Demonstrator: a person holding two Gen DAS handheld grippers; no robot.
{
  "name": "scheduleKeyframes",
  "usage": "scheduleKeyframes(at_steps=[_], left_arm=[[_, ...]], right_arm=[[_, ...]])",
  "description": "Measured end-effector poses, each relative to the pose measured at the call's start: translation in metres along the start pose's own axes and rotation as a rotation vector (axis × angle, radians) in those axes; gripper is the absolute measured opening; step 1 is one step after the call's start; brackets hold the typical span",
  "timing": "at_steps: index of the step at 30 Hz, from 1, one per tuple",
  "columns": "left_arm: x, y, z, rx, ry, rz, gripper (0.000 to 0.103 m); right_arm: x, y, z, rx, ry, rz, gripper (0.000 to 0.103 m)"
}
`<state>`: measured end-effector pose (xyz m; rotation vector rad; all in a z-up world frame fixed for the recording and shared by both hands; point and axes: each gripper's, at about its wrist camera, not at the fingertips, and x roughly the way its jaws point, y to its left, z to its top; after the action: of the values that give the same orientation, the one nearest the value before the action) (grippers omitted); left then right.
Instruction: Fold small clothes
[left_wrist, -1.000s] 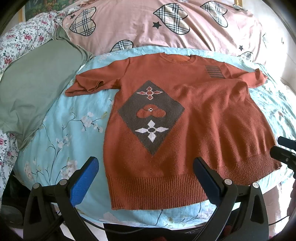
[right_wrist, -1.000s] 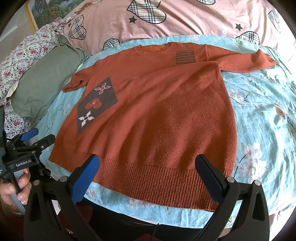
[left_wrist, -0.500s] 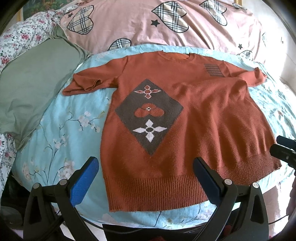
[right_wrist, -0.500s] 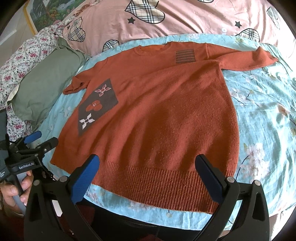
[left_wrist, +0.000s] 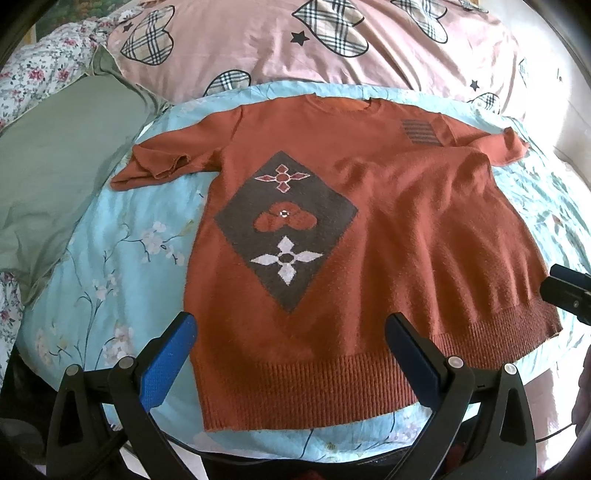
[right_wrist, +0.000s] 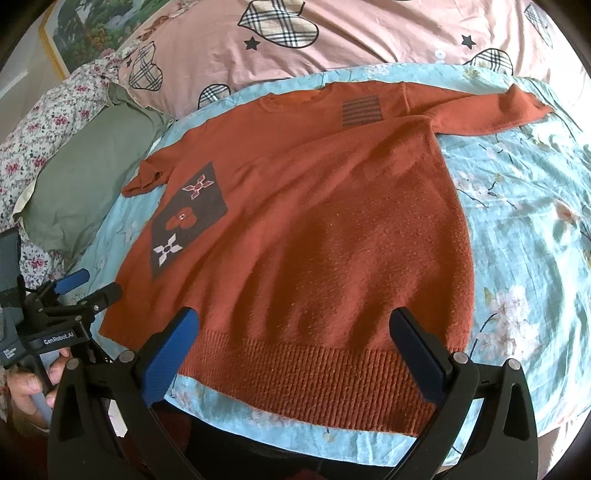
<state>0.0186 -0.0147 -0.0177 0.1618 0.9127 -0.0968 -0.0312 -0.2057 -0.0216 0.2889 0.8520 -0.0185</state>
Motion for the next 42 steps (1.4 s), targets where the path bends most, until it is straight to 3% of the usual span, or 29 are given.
scheduleKeyframes(at_steps=[15,20,24,27,32,34,39,42], left_arm=[[0.027,-0.01,0.018,-0.005,0.038,-0.04,0.102],[0.036,-0.013,0.033,-0.005,0.055,-0.048,0.102],[0.044,-0.015,0.045,-0.005,0.068,-0.056,0.102],[0.05,-0.021,0.054,-0.001,0.069,-0.056,0.102],[0.064,-0.033,0.065,0.01,0.086,-0.06,0.102],[0.07,-0.038,0.07,0.019,0.096,-0.057,0.102],[0.091,-0.046,0.079,0.022,0.134,-0.044,0.102],[0.105,-0.05,0.086,0.024,0.159,-0.034,0.102]], right_arm=[[0.006,-0.047,0.021,0.128,-0.051,0.059,0.103],[0.0,-0.078,0.047,0.136,-0.085,-0.008,0.103],[-0.017,-0.13,0.084,0.178,-0.168,-0.059,0.1],[-0.027,-0.188,0.118,0.251,-0.241,-0.094,0.091],[-0.021,-0.293,0.172,0.44,-0.279,-0.155,0.062],[-0.016,-0.335,0.194,0.51,-0.286,-0.186,0.055],[0.004,-0.406,0.246,0.565,-0.327,-0.303,0.053],[0.019,-0.444,0.267,0.618,-0.345,-0.317,0.05]])
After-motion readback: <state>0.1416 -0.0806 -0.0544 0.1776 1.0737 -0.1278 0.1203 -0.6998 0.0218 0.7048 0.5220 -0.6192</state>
